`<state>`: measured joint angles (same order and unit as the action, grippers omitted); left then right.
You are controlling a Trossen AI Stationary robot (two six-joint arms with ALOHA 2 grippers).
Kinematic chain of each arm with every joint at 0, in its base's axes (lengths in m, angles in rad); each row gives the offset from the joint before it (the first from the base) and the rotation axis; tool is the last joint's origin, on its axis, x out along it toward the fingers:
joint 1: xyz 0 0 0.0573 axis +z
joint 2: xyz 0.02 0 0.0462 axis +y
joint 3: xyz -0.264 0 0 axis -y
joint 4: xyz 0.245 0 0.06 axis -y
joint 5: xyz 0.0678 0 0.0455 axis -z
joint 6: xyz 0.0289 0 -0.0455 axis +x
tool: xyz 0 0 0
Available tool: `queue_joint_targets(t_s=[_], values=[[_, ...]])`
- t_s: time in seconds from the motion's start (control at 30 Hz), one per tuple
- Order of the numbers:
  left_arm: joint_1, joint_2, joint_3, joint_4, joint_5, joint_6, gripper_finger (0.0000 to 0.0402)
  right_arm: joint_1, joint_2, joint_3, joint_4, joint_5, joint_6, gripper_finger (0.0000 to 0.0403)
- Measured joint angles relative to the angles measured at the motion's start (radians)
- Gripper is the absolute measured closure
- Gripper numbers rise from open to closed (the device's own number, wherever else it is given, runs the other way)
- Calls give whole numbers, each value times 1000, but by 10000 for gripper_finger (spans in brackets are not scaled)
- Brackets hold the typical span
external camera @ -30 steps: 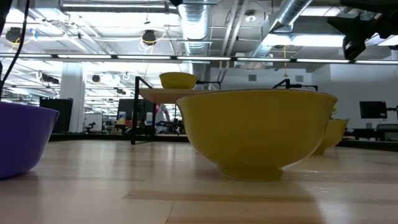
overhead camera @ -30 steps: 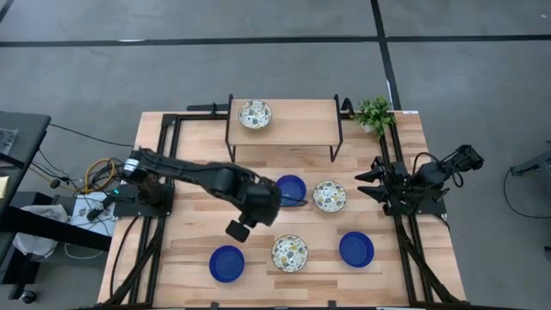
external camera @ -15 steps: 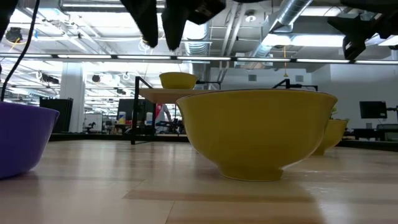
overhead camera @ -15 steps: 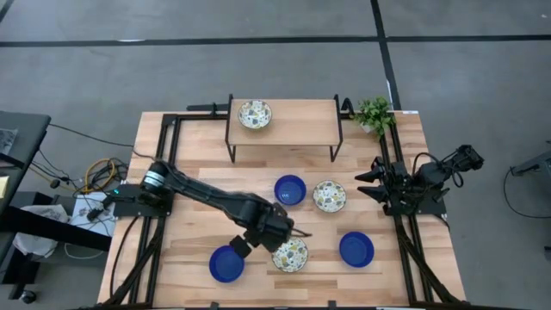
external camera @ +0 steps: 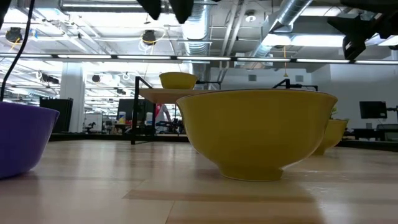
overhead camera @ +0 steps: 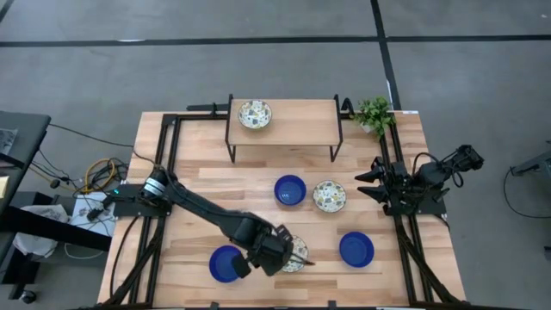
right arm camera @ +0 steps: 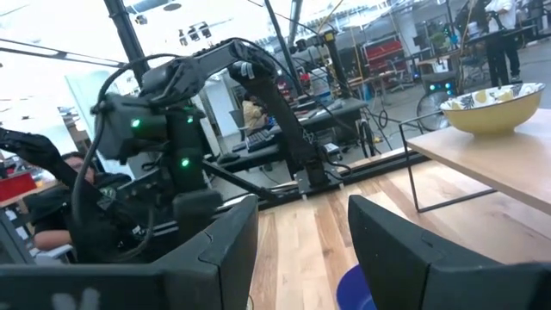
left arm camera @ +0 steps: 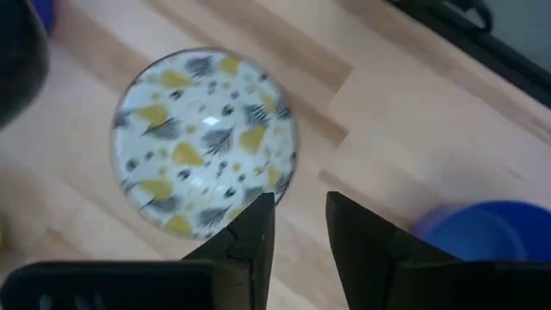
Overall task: Pick & Place Mini bowls
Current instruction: Stack the bottom white bowl on top of the white bowl on the shelf
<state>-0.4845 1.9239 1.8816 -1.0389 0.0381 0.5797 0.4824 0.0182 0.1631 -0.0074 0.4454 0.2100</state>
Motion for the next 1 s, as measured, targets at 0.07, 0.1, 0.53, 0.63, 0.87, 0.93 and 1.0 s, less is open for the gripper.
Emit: queue_joint_targets(t_s=[0.07,0.1,0.53,0.63,0.87,0.93,1.0], values=[[-18,14,0,3,0,1,296,0,0,0,0,0,0,233],[-24,20,0,11,0,1,296,0,0,0,0,0,0,233],[-29,102,-1,55,-6,17,295,0,0,0,0,0,1,233],[-27,106,-1,73,-17,41,296,0,0,0,0,0,2,233],[-25,111,0,112,-31,45,296,0,0,0,0,0,1,233],[-25,111,-1,113,-31,45,296,0,0,0,0,0,1,233],[-25,111,-1,119,-31,45,296,0,0,0,0,0,1,233]])
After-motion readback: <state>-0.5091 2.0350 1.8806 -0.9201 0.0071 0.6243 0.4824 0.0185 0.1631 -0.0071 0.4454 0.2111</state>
